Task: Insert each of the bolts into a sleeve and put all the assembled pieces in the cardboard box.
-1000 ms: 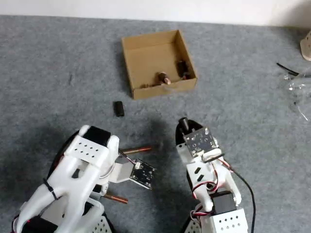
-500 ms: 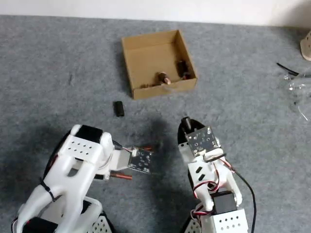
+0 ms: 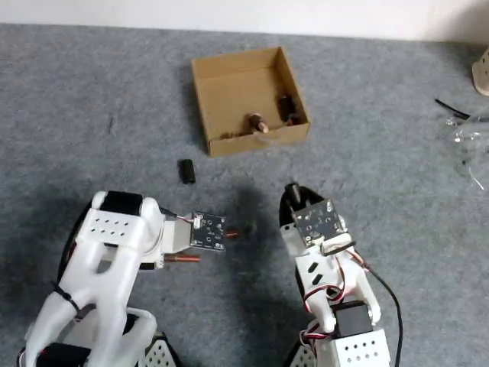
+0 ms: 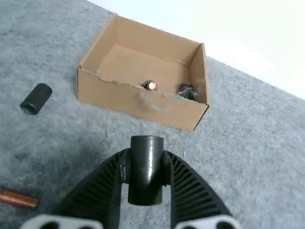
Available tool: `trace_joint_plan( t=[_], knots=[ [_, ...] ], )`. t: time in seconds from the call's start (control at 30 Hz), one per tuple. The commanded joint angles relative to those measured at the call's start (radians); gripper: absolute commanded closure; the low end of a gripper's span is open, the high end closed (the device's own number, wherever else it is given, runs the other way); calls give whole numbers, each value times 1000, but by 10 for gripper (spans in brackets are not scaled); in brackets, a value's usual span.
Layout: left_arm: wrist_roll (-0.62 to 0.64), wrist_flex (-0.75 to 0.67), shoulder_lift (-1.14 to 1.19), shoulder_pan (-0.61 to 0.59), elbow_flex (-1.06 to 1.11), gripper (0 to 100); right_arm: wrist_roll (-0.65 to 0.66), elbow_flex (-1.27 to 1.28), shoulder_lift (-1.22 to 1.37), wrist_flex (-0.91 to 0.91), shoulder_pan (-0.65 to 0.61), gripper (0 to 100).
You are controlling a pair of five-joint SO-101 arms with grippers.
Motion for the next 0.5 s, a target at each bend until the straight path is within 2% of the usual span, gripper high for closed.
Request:
trace_joint_plan(
  t=[0.0, 0.2, 0.37, 0.47],
  knots=[
    [-686, -17, 82, -16, -54, 994, 9, 94, -4, -41, 15, 993],
    [-448, -184, 249, -16, -56, 970, 9, 94, -4, -41, 15, 993],
    [-328, -227, 321, -16, -56, 758, 9, 94, -4, -41, 15, 993],
    [-328, -224, 323, -13, -54, 800, 9, 94, -4, -41, 15, 993]
  ],
)
